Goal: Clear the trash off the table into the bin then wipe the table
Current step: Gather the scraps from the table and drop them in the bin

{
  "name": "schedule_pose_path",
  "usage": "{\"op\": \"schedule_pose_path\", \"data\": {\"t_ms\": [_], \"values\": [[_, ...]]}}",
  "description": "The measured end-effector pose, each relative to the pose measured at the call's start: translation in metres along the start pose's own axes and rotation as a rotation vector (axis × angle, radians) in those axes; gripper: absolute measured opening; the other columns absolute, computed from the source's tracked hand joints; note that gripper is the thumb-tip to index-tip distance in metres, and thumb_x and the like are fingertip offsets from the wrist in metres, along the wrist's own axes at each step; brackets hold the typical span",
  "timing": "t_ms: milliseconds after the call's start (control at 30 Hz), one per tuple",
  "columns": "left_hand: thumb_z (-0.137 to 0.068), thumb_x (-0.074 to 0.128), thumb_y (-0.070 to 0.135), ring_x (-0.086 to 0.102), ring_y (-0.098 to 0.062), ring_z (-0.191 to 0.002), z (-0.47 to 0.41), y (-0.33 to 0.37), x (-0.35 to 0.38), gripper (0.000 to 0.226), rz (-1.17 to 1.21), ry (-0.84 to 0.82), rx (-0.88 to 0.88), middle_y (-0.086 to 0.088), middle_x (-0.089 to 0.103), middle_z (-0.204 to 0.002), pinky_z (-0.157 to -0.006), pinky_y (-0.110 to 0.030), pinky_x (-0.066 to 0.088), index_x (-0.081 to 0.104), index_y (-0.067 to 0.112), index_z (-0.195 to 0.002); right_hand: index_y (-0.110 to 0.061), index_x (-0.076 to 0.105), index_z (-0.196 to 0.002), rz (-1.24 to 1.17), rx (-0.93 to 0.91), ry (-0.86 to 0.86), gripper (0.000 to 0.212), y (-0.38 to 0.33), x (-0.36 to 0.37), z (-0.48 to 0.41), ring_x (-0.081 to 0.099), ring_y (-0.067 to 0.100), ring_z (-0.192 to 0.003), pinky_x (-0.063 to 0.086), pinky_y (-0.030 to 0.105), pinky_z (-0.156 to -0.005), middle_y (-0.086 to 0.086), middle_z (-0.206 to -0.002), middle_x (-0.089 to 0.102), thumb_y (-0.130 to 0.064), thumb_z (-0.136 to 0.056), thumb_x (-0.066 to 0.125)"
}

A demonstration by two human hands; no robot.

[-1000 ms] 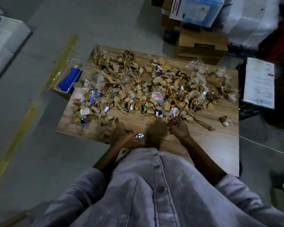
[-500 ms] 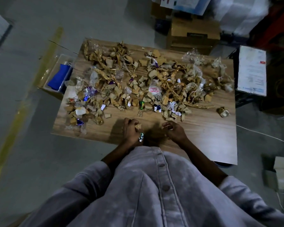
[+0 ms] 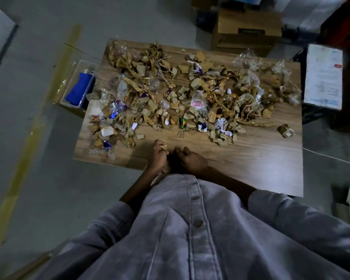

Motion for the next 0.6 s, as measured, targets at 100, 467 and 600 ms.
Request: {"op": "schedule_pose_path", "data": {"t_ms": [100, 467, 600], "values": [[-0.088, 0.061, -0.004, 0.056, -0.017, -0.075, -0.002, 0.006, 0.003, 0.030, -0.209, -0.074, 0.157, -0.006, 0.061, -0.098, -0.056, -0.020, 0.043, 0.056, 0.013, -0.112, -0.012, 0.042, -0.150, -0.049, 0.054, 0.015, 0.059, 0.011, -0.004, -0.003, 0.063, 0.042, -0.105, 0.052, 0.042, -0.080, 0.016, -0.142, 0.043, -0.028, -0.097, 0.064], [-0.090, 0.065, -0.002, 0.049, -0.035, -0.122, -0.006, 0.025, 0.055, 0.042, -0.872, -0.436, 0.533, -0.022, 0.037, -0.141, -0.085, -0.029, 0.038, 0.050, -0.003, -0.129, -0.018, 0.070, -0.093, -0.285, 0.248, 0.284, 0.018, 0.063, -0.031, 0.030, 0.063, 0.025, -0.092, 0.055, 0.040, -0.077, 0.006, -0.110, 0.056, -0.003, -0.083, 0.072], [-0.095, 0.057, 0.000, 0.064, -0.026, -0.085, -0.016, 0.028, 0.031, 0.027, -0.645, -0.276, 0.447, -0.009, 0.062, -0.099, -0.065, -0.033, 0.045, 0.049, 0.004, -0.121, -0.024, 0.070, -0.089, -0.327, 0.237, 0.352, 0.022, 0.058, -0.033, 0.029, 0.064, 0.025, -0.086, 0.055, 0.036, -0.075, 0.004, -0.110, 0.054, -0.005, -0.080, 0.073]]}}
Point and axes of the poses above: each hand's wrist, its own z-axis away from the middle knuckle, its own x-axis out of the palm, y = z × x, the point moved 5 cm from there along -z, towards the middle knuckle
